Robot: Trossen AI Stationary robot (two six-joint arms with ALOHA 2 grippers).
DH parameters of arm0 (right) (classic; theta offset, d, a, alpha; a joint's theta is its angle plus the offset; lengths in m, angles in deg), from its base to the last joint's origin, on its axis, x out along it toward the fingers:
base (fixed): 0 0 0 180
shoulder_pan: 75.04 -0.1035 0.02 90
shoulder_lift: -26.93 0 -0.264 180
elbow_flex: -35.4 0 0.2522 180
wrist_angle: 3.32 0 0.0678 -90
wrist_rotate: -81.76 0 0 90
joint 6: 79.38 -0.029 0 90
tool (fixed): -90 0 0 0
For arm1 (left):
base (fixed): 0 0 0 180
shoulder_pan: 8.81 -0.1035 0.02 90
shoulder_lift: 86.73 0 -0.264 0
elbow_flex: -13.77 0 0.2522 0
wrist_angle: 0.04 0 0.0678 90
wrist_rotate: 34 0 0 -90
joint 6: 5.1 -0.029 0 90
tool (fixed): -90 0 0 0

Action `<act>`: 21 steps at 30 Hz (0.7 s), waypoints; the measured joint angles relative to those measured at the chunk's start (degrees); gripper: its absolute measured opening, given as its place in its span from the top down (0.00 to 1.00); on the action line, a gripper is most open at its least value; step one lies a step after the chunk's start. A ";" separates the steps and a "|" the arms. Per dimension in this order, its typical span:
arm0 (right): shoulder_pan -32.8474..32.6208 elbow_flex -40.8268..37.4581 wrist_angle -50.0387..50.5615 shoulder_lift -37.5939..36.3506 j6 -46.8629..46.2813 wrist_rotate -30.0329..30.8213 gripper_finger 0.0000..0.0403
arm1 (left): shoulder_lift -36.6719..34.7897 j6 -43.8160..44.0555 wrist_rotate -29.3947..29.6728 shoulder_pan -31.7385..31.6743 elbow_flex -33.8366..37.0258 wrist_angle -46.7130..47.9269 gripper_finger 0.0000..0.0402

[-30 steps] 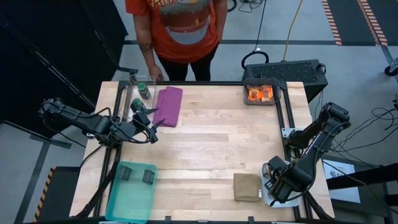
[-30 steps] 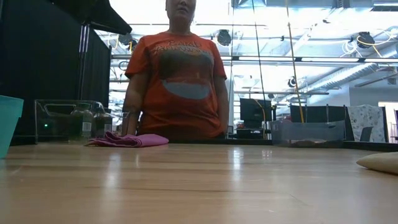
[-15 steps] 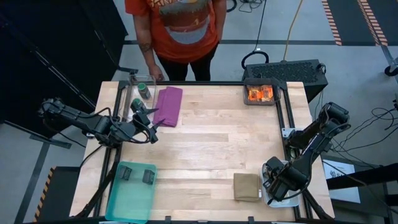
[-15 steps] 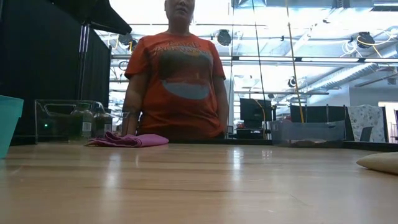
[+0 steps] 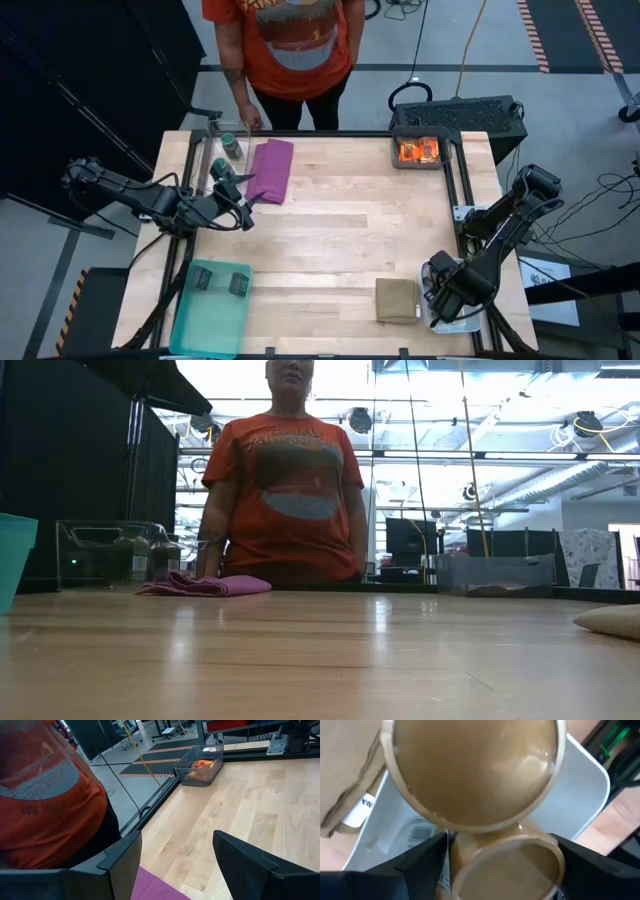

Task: Sort spices by type
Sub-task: Put the golden seasoning bottle into the white bin, then return to Home Position

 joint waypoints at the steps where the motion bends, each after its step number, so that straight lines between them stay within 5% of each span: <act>1: 0.07 0.00 0.04 -0.15 -0.02 -0.66 0.21 | 0.00 0.00 0.00 0.00 0.00 0.00 0.38; 13: 0.06 4.71 7.93 -3.89 -5.28 -0.80 0.22 | 0.00 0.04 0.01 -0.01 0.00 0.01 0.38; 21: 0.14 14.78 18.83 -3.93 -8.51 17.15 0.22 | 0.00 0.13 0.00 -0.02 0.00 0.00 0.38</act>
